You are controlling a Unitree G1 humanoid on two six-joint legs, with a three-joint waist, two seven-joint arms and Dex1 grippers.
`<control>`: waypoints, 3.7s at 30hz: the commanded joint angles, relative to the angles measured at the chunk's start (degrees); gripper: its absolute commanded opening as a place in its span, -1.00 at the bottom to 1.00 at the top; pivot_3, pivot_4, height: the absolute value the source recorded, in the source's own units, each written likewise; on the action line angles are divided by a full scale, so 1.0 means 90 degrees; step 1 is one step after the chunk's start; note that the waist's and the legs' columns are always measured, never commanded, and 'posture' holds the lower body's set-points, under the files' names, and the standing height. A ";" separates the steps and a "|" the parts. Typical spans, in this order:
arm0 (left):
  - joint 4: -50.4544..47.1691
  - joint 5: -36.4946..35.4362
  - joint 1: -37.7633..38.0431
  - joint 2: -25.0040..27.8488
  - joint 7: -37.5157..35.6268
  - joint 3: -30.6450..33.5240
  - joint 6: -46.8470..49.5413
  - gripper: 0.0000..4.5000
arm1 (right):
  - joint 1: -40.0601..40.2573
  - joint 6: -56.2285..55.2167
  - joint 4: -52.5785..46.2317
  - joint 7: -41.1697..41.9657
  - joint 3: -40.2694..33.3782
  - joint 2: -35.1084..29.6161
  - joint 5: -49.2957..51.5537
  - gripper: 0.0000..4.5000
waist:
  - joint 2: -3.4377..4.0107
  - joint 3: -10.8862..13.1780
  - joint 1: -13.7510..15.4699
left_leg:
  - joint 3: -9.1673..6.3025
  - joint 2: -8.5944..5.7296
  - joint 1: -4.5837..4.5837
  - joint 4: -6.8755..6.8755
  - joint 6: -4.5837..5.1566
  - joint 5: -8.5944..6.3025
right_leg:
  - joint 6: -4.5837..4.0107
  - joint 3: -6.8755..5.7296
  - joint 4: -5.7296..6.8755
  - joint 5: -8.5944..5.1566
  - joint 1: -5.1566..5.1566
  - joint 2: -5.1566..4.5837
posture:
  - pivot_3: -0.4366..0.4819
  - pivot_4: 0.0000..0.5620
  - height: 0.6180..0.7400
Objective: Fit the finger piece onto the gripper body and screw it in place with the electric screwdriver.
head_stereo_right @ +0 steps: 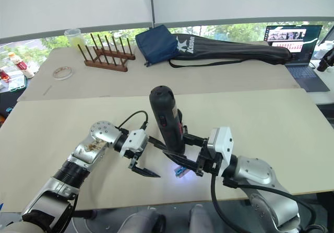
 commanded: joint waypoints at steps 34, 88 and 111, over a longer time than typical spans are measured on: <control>0.0140 -0.0090 -0.0102 -0.0135 0.0021 0.0022 -0.0052 1.00 | -0.0073 -0.0292 -0.0083 0.0060 -0.0029 0.0034 -0.0084 -0.14 | 0.0000 0.0000 -0.0001 | 0.0000 0.0000 0.0000 0.0000 0.0000 0.0000 | 0.0000 0.0000 0.0002 0.0000 0.0000 0.0000 | -0.05 -0.47 1.00; 0.1217 0.0116 -0.0291 -0.1113 0.2110 0.0462 0.0716 1.00 | -0.1513 0.1179 -0.1051 -0.1756 -0.1208 -0.0962 0.2629 -0.14 | -0.0002 0.0001 0.0012 | 0.0001 -0.0002 0.0001 0.0002 0.0000 0.0000 | 0.0000 -0.0002 0.0005 0.0000 0.0002 -0.0009 | -0.05 -0.47 1.00; 0.5846 0.0858 -0.2944 -0.1845 0.0654 0.0519 -0.2171 0.02 | -0.1097 0.1088 -0.1221 -0.1577 -0.1412 -0.1346 0.2868 -0.14 | -0.0018 0.0010 0.0005 | 0.0004 -0.0004 -0.0013 0.0008 0.0003 0.0000 | 0.0000 -0.0005 -0.0003 0.0001 0.0001 -0.0012 | -0.05 -0.47 1.00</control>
